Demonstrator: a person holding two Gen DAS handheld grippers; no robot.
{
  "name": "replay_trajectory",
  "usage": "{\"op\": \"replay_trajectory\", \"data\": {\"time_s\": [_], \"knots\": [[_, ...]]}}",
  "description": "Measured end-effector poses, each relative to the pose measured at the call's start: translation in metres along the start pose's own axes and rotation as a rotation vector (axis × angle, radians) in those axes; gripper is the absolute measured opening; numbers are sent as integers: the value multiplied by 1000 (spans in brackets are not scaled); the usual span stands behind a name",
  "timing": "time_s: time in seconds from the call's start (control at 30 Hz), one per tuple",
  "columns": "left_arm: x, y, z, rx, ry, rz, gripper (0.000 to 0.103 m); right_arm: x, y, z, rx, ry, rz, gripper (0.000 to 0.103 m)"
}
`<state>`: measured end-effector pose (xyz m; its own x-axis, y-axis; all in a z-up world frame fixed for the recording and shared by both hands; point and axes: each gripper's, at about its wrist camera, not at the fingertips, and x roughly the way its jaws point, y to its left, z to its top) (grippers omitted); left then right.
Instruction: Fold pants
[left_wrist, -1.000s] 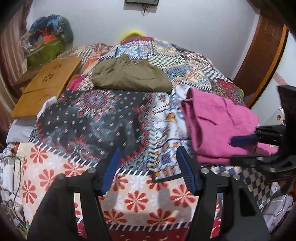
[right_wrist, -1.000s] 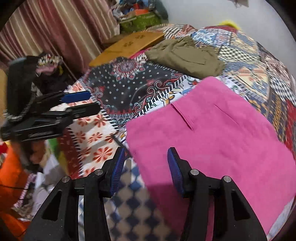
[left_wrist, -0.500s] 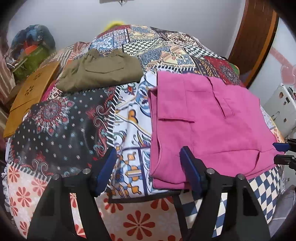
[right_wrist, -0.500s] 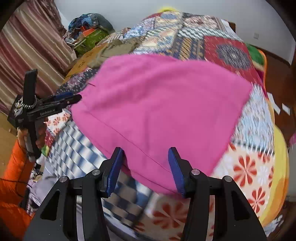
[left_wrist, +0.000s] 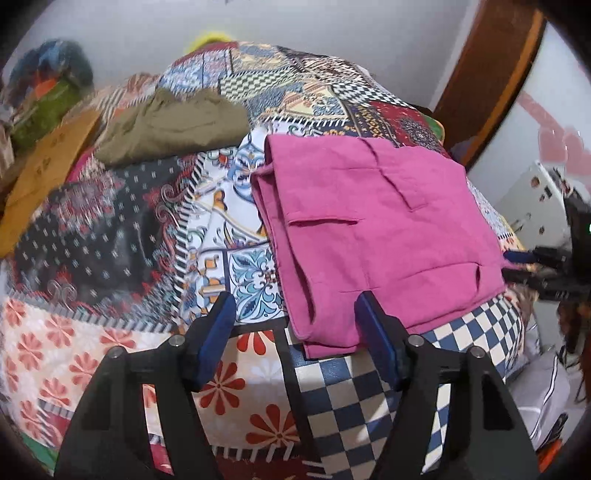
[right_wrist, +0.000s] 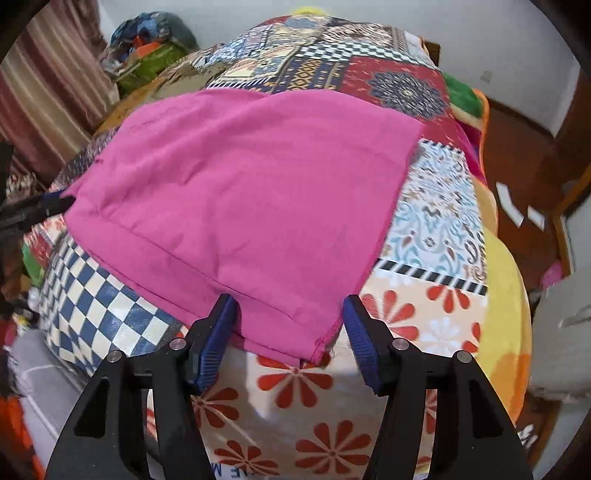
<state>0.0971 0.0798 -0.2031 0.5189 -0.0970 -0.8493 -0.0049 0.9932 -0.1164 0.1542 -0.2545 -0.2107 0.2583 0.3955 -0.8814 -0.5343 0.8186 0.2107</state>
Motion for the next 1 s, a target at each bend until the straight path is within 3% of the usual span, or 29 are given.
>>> {"op": "replay_trajectory", "data": {"time_s": [0.1, 0.23, 0.37, 0.4, 0.43, 0.53, 0.73, 0.8, 0.87, 0.9, 1.0], "knots": [[-14, 11, 18, -36, -26, -27, 67, -24, 1, 13, -24, -44, -8, 55], [-22, 19, 58, -37, -90, -10, 67, -47, 10, 51, -32, -163, 50, 56], [-3, 9, 96, 20, -120, -9, 67, -36, 30, 100, -81, -251, 86, 56], [8, 6, 105, 34, -107, -22, 58, -24, 35, 113, -83, -255, 90, 56], [21, 2, 114, 41, -86, -43, 45, -16, 35, 119, -74, -251, 96, 56], [61, -8, 128, 47, 0, -120, 26, 24, 42, 142, -61, -198, 174, 56], [101, -13, 125, 89, 90, -176, 26, 76, 36, 132, -99, -25, 138, 53], [106, -8, 119, 94, 116, -208, 26, 74, 19, 121, -87, -14, 141, 49], [108, -5, 112, 102, 118, -224, 25, 64, 3, 109, -69, -5, 84, 49], [106, -6, 107, 115, 111, -217, 26, 60, -7, 102, -67, 2, 27, 49], [101, -8, 103, 134, 97, -201, 26, 48, -30, 85, -31, 24, 6, 49]]}}
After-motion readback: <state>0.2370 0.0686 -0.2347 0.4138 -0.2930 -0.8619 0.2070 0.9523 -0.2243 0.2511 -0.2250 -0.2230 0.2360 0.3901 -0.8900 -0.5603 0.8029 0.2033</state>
